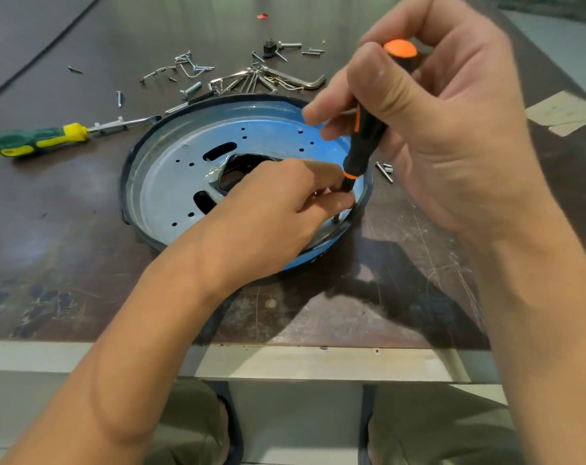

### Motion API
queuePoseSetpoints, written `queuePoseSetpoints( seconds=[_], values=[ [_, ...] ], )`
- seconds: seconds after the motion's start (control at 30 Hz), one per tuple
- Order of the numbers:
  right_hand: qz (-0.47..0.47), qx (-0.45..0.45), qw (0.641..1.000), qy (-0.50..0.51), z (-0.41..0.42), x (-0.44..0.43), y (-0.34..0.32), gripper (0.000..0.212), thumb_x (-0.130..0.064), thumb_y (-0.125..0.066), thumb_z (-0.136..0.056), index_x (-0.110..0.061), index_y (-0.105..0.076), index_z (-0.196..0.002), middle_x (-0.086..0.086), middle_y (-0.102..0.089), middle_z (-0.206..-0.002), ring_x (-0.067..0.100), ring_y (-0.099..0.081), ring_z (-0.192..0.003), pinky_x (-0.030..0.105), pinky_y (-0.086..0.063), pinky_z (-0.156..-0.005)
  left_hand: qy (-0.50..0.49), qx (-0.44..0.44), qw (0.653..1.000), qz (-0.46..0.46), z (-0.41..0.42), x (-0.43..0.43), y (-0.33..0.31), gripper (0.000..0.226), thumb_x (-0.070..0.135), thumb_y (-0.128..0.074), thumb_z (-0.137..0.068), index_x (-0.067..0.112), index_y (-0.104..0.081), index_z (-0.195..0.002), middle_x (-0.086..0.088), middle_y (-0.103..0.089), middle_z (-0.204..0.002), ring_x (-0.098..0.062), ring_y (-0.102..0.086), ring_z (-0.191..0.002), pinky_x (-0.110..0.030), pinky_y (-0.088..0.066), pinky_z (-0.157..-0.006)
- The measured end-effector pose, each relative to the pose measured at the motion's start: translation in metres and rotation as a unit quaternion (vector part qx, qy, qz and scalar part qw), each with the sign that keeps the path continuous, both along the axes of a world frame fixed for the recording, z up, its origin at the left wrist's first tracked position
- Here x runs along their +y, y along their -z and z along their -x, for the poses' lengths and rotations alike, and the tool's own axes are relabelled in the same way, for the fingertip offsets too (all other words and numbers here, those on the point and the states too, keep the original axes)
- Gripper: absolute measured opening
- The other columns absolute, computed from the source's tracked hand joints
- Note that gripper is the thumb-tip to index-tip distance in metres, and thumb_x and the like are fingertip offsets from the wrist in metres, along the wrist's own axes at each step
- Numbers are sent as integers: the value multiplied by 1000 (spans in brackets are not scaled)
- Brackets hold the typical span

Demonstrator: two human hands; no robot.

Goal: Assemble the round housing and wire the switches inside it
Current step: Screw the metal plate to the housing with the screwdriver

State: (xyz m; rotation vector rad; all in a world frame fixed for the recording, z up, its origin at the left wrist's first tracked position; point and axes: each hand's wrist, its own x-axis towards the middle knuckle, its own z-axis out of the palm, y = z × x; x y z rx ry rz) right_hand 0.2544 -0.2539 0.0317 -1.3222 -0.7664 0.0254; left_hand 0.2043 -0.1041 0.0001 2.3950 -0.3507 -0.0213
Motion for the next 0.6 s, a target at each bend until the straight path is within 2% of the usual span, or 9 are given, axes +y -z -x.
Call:
queuePoseSetpoints(
  seconds=[0.07, 0.13, 0.2, 0.3, 0.4, 0.47, 0.53, 0.6],
  values=[
    [13, 4, 1000, -26, -2, -2, 0, 14, -21, -53, -103, -8, -57, -99, 11, -70, -86, 36, -70, -88, 41, -54, -74, -2, -4, 1000, 0, 0, 0, 0, 19, 32, -50, -101, 24, -66, -96, 6, -69, -92, -15, -62, -90, -44, -49, -84],
    [14, 24, 999, -43, -5, -7, -2, 28, -17, -33, -108, -3, -58, -108, 17, -68, -97, 36, -68, -96, 45, -53, -79, -3, -8, 1000, -3, 0, -1, 1, 20, 32, -49, -102, 24, -66, -95, 6, -69, -91, -14, -61, -89, -44, -48, -83],
    [16, 38, 998, -54, -7, -12, -2, 33, -13, -28, -107, 2, -56, -116, 21, -66, -105, 36, -66, -104, 49, -52, -86, -3, -10, 1000, -9, -1, -1, 1, 22, 33, -48, -102, 23, -67, -96, 6, -69, -93, -14, -62, -89, -44, -48, -83],
    [20, 37, 998, -36, -6, -13, -2, 26, -9, -36, -105, 2, -57, -116, 20, -64, -107, 34, -63, -104, 48, -51, -91, -6, -10, 1000, -17, 0, 0, 2, 18, 32, -49, -100, 28, -66, -100, 9, -69, -94, -9, -62, -88, -40, -51, -80],
    [-1, 32, 999, -5, -3, -6, -1, 14, -6, -50, -100, 0, -62, -104, 16, -62, -93, 31, -58, -92, 46, -49, -86, -12, -10, 1000, -17, 0, 1, 3, 17, 26, -53, -98, 34, -65, -106, 14, -67, -94, -3, -60, -83, -28, -50, -72],
    [9, 10, 999, 29, -3, -1, 0, 3, -5, -60, -96, -3, -61, -97, 16, -61, -88, 34, -59, -85, 46, -51, -83, -11, -11, 1000, -10, 0, 2, 4, 18, 22, -55, -97, 33, -65, -106, 17, -66, -94, -2, -60, -87, -22, -47, -72],
    [-1, 2, 997, 82, -4, 1, 1, 13, -4, -68, -91, -6, -55, -91, 18, -58, -85, 44, -62, -81, 46, -55, -80, -6, -12, 1000, -3, -1, 2, 3, 16, 20, -57, -96, 31, -66, -104, 18, -66, -92, -2, -60, -89, -18, -46, -71],
    [-12, -2, 995, 99, -6, 1, 2, 17, -4, -69, -90, -5, -52, -92, 20, -58, -85, 49, -63, -83, 45, -56, -77, -3, -15, 1000, -6, 0, 2, 2, 12, 22, -57, -96, 30, -64, -101, 16, -67, -91, -4, -61, -88, -23, -49, -73]
  ],
)
